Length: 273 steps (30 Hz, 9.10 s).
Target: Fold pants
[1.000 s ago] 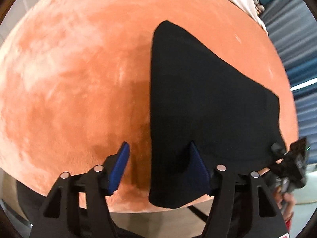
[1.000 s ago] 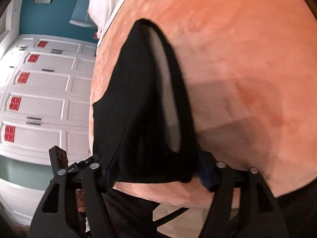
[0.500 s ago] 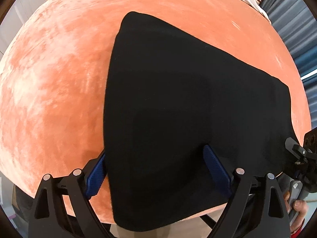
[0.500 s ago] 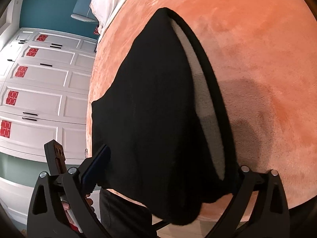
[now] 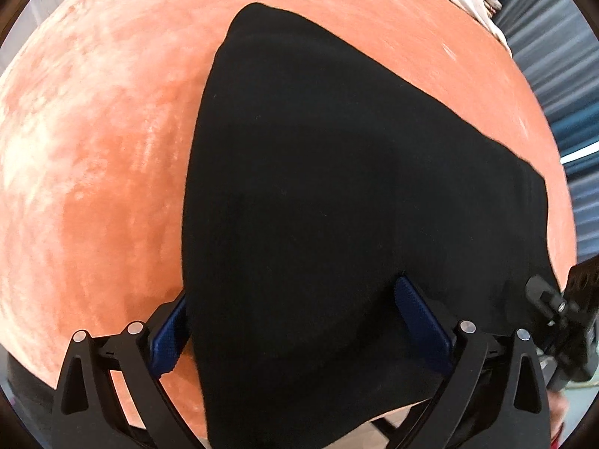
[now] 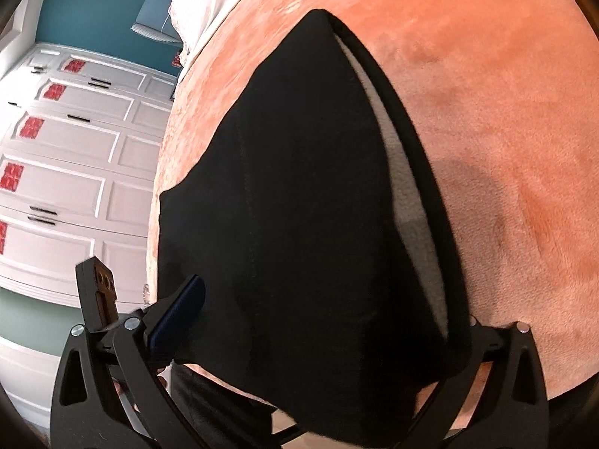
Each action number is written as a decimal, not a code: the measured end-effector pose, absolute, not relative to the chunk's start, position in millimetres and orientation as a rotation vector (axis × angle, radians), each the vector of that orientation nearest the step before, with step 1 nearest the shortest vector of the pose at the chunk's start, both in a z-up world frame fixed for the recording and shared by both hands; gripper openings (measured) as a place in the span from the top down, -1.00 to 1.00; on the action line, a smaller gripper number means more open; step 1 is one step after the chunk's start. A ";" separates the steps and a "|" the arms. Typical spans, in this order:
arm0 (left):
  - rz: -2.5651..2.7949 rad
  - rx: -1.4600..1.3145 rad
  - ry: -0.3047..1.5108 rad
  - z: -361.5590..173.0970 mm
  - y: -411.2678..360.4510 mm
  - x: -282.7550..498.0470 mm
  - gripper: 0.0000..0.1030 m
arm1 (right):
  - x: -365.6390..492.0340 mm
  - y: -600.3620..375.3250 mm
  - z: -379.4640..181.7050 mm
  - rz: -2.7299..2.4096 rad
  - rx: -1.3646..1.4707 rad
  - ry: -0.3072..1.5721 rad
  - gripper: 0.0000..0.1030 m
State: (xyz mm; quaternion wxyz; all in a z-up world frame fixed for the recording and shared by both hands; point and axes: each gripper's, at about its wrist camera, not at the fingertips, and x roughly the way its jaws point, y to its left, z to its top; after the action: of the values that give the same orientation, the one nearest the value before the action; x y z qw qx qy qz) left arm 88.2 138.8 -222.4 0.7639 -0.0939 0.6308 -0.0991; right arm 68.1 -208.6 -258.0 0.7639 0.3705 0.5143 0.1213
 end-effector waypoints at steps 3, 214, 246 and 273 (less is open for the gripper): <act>-0.258 -0.228 1.348 -206.5 148.6 80.4 -0.22 | 66.2 -205.7 -249.1 0.199 0.771 1.129 0.12; -0.008 0.079 0.775 13.8 49.1 76.5 -0.78 | 81.6 -151.0 -10.8 -0.022 0.148 0.603 -0.91; -0.040 0.085 0.770 7.5 48.6 110.7 -0.78 | 110.9 -143.7 -24.7 -0.043 0.156 0.608 -0.91; -0.033 0.093 0.734 20.5 46.2 106.3 -0.78 | 106.5 -141.5 -18.0 -0.041 0.158 0.595 -0.91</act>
State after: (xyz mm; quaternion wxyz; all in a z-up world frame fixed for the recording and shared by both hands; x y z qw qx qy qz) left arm 106.3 46.2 20.5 0.9322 0.0456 0.3587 -0.0163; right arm 106.5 -141.5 -18.0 0.9528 0.0775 0.2928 -0.0203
